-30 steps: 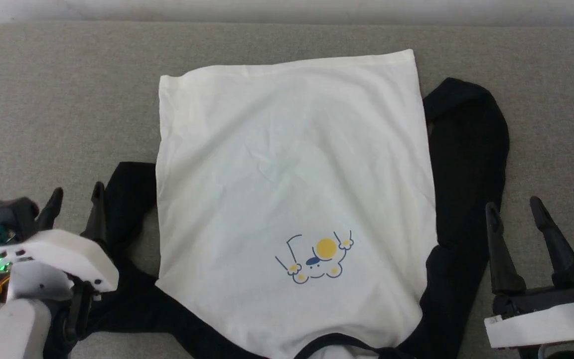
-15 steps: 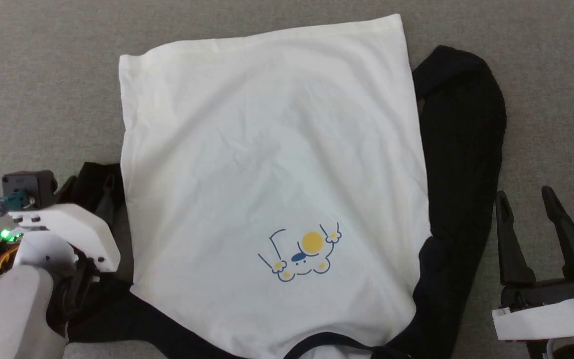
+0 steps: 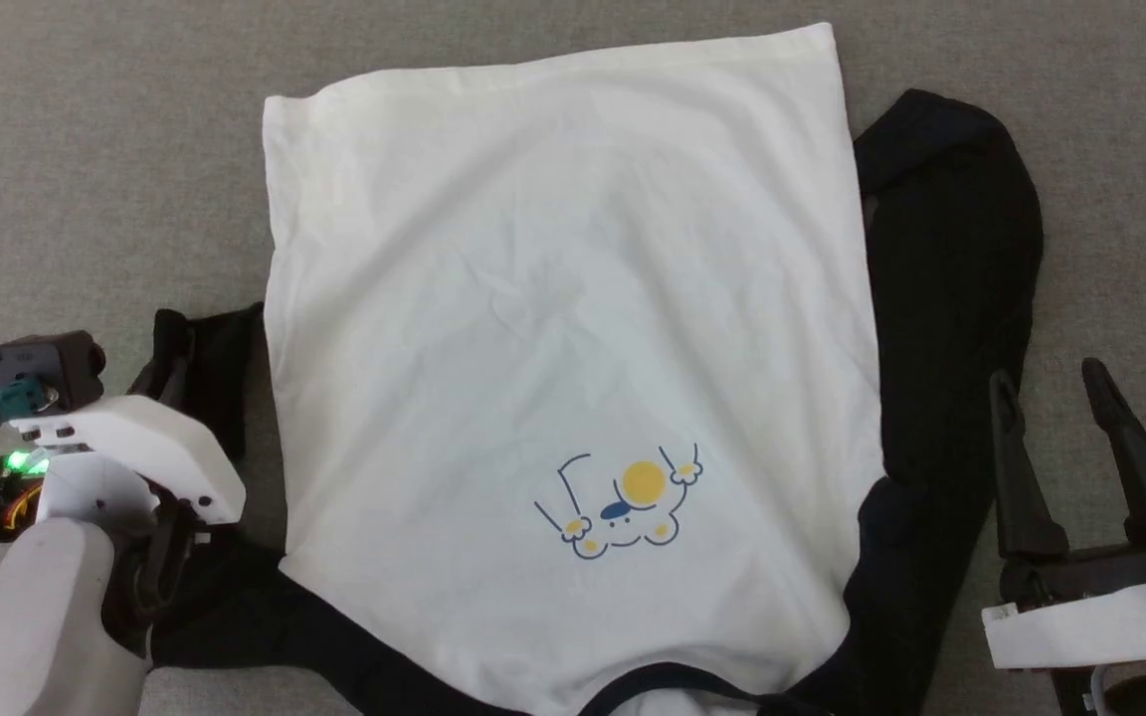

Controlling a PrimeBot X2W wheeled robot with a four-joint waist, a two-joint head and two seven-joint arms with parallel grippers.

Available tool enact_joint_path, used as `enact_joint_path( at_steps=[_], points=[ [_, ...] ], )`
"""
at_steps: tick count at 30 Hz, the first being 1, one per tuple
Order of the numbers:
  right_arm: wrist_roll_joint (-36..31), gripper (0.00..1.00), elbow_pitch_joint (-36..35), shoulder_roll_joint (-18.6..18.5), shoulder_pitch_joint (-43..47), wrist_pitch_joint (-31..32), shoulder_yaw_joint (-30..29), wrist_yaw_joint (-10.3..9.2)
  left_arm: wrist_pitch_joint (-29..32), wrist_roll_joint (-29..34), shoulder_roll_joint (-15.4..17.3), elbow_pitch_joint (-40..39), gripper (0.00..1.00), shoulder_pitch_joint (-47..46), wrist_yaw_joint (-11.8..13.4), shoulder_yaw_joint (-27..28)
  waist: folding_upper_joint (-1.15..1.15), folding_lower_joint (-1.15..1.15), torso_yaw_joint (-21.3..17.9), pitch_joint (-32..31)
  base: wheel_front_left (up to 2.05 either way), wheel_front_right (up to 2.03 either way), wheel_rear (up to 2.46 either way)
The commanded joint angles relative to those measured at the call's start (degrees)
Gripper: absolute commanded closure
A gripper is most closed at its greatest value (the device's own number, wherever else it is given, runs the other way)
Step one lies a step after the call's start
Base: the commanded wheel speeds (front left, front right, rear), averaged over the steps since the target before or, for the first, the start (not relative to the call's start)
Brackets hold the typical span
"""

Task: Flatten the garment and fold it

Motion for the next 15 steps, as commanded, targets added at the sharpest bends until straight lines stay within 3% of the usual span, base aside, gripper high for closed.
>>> enact_joint_path(
  at_steps=[1,8,15],
  points=[
    [-0.2,0.0,-0.1,0.1,-0.9,0.1,0.2,-0.04,-0.8,-1.1,-0.7,0.4,1.0,0.6,-0.5,0.3,0.0,-0.01,0.3,-0.7,0.0,0.0,0.0],
    [0.7,0.0,1.4,0.1,-0.7,-0.4,0.2,-0.04,-3.9,-2.3,-0.4,-1.9,1.0,1.8,0.5,3.2,0.0,-0.01,0.6,-3.8,0.0,0.0,0.0],
    [2.9,0.0,4.0,0.1,0.8,-2.2,0.8,-0.04,-7.1,-4.4,2.2,-8.9,1.0,7.3,5.0,11.6,0.0,-0.01,0.8,-8.5,0.0,0.0,0.0]
  ],
)
